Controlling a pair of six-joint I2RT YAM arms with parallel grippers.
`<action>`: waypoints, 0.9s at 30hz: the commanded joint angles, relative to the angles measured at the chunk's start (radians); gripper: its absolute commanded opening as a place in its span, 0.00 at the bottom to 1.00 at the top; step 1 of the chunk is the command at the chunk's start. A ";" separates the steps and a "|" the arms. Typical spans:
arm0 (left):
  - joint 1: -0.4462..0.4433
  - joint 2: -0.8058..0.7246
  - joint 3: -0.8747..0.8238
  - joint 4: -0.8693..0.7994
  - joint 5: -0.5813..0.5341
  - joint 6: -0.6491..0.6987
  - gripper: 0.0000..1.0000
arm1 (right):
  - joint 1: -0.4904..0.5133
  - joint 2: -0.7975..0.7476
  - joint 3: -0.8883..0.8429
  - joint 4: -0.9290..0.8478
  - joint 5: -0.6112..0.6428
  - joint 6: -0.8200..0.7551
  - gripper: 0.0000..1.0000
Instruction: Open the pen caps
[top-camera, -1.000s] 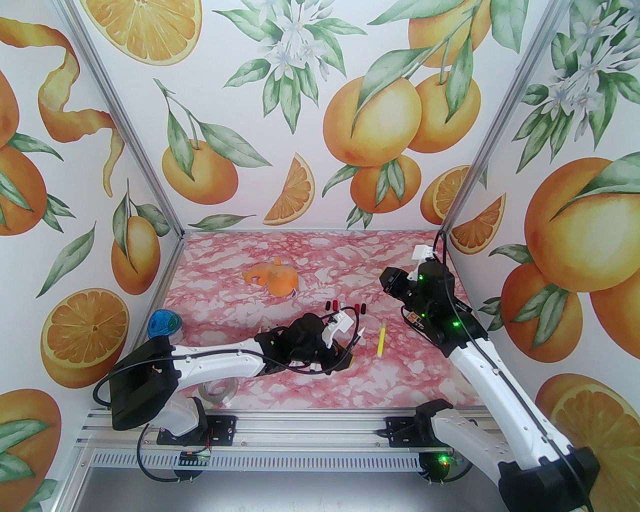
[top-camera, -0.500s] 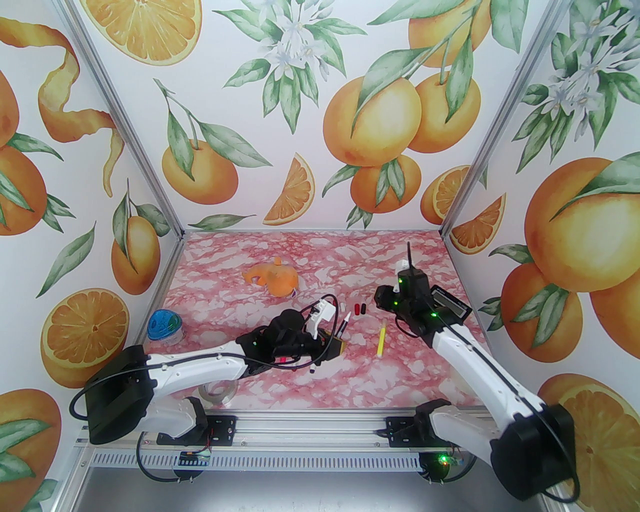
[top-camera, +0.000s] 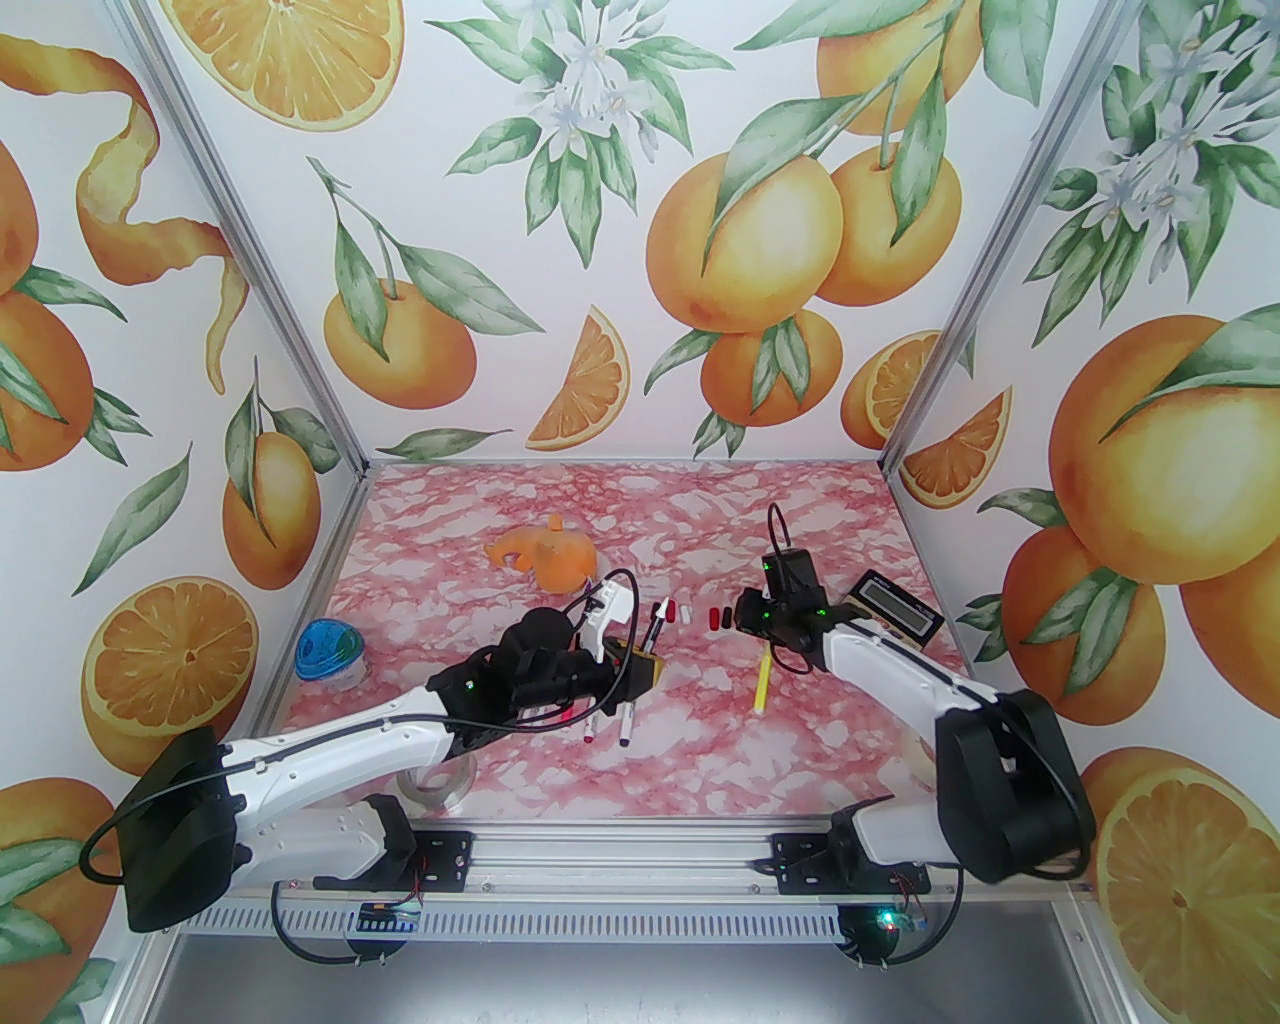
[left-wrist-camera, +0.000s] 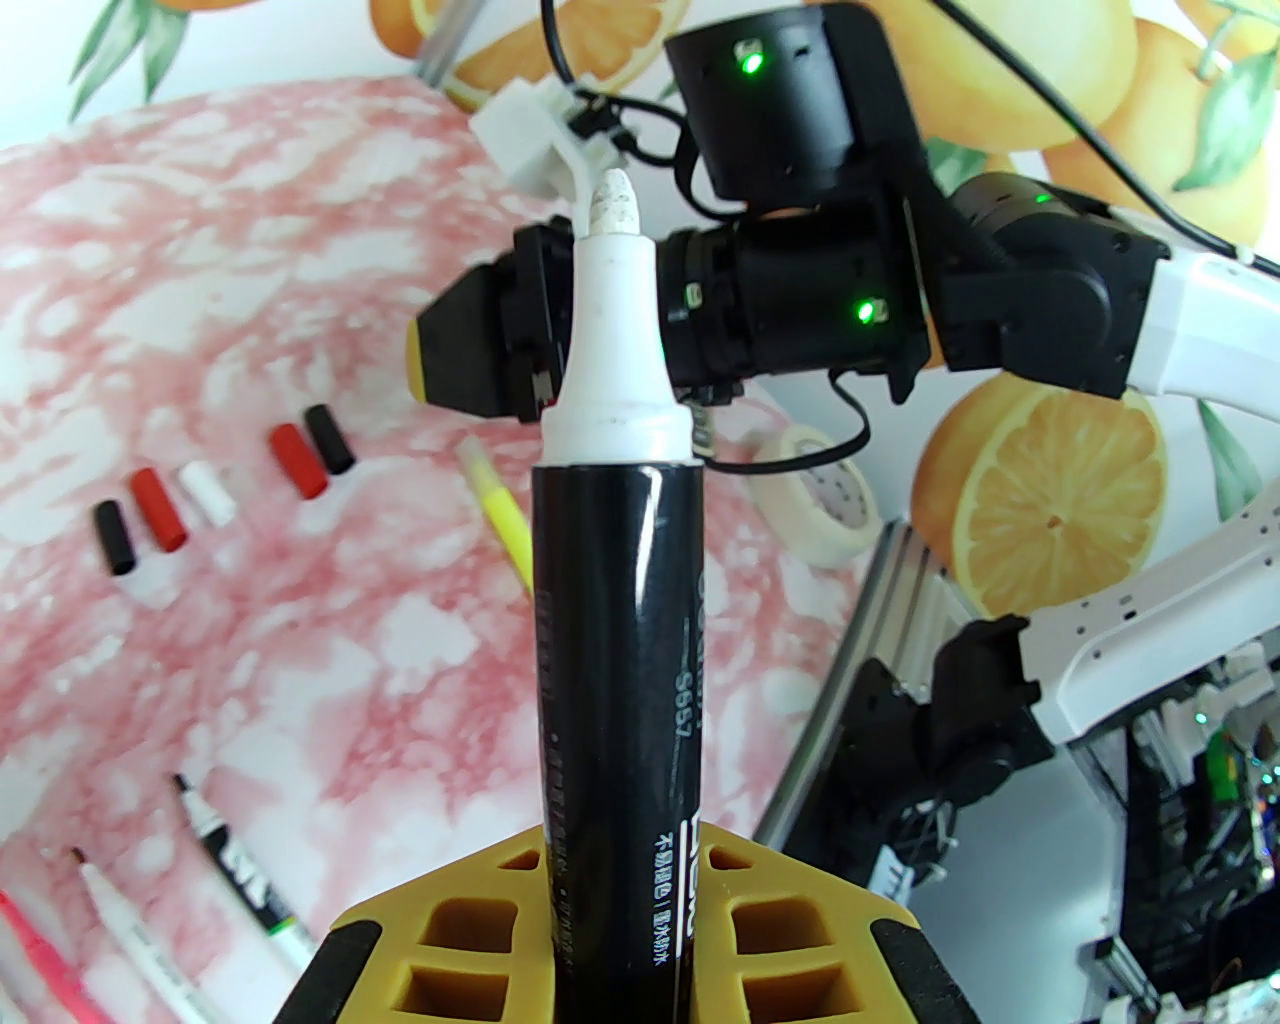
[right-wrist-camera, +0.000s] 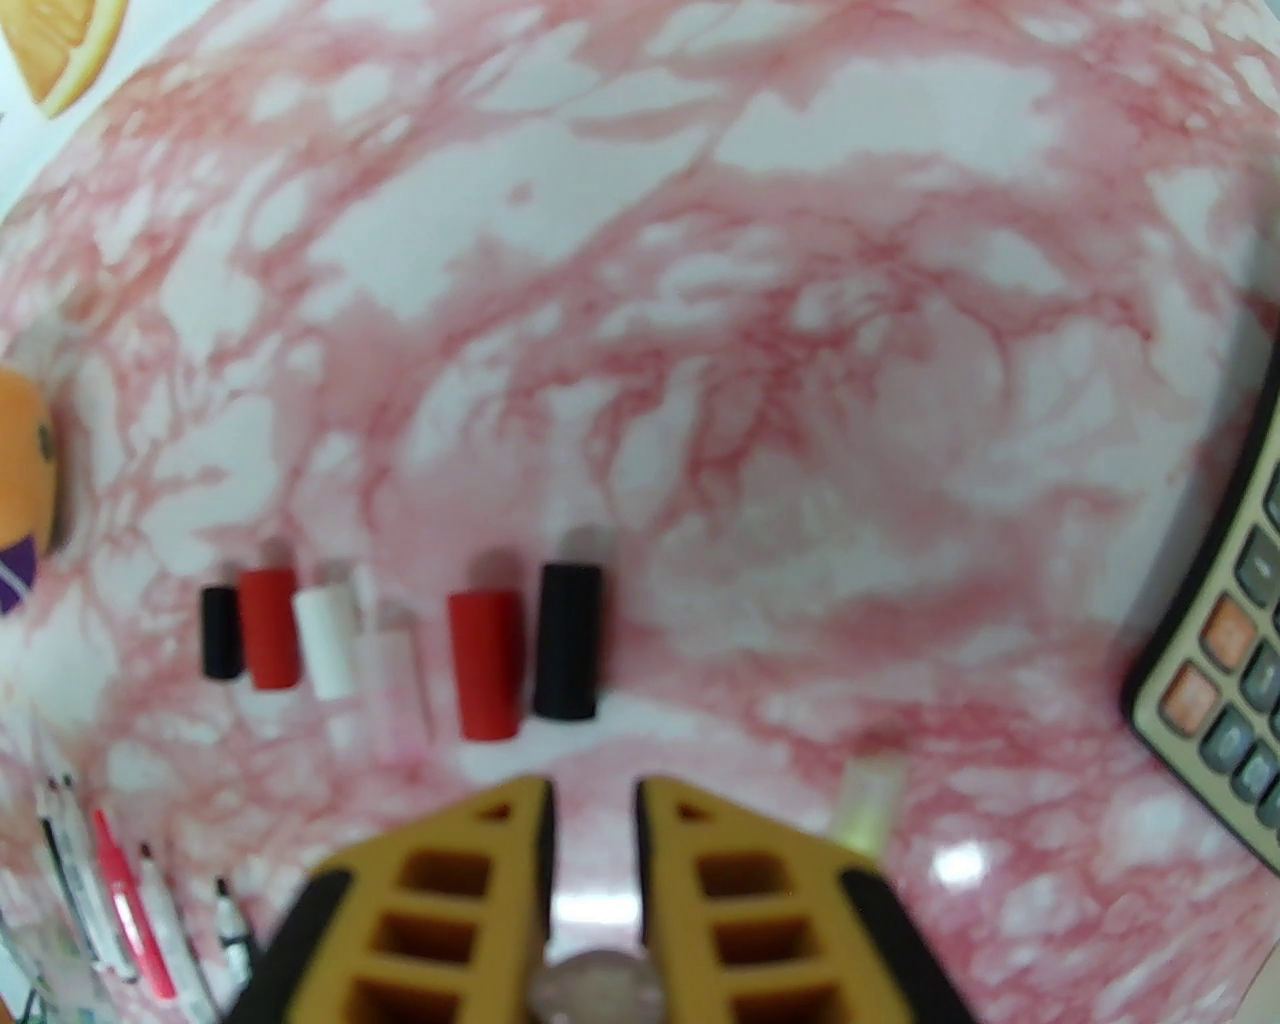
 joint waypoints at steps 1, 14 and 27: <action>0.016 -0.011 0.038 -0.053 0.007 0.026 0.01 | -0.002 0.052 0.023 0.050 0.005 -0.015 0.08; 0.021 0.062 0.067 -0.018 0.042 -0.001 0.02 | -0.021 0.186 0.079 0.073 0.013 -0.030 0.10; 0.020 0.073 0.052 -0.005 0.040 -0.002 0.03 | -0.038 0.235 0.119 0.083 -0.004 -0.033 0.14</action>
